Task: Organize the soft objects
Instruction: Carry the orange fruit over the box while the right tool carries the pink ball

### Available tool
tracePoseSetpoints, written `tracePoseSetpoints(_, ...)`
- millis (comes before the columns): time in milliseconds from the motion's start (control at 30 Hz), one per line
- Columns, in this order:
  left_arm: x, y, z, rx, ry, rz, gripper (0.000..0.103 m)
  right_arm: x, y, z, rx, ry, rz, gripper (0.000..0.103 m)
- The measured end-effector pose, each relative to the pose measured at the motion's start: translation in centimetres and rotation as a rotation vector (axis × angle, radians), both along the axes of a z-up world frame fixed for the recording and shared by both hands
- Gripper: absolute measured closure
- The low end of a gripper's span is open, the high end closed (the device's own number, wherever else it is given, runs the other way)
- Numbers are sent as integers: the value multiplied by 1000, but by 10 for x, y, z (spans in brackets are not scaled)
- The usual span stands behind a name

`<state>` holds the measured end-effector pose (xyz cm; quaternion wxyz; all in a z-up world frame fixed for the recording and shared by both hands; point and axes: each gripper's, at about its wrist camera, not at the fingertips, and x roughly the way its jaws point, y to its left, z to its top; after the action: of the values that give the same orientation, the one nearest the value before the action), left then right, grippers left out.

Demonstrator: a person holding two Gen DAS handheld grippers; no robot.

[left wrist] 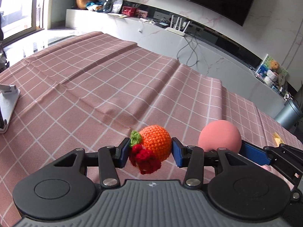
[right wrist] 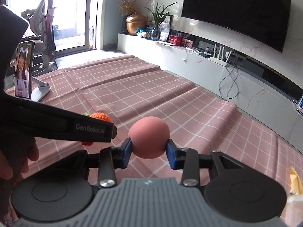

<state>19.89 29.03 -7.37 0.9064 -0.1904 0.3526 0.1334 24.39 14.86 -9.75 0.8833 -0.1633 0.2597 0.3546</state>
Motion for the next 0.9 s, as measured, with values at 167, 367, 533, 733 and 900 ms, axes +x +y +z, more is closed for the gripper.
tracePoseSetpoints(167, -9, -33, 7, 12, -32, -131, 51, -28, -52, 18, 23, -14, -94, 65)
tracePoseSetpoints(367, -33, -85, 24, 24, -88, -289, 51, -66, -114, 37, 26, -49, -177, 66)
tracePoseSetpoints(533, -51, -130, 44, 29, -152, -396, 51, -92, -169, 54, 33, -66, -266, 66)
tracePoseSetpoints(733, -65, -188, 60, -10, -193, -558, 51, -117, -240, 74, 66, -86, -379, 66)
tracePoseSetpoints(900, -69, -240, 78, 26, -237, -712, 51, -134, -293, 88, 49, -125, -457, 66)
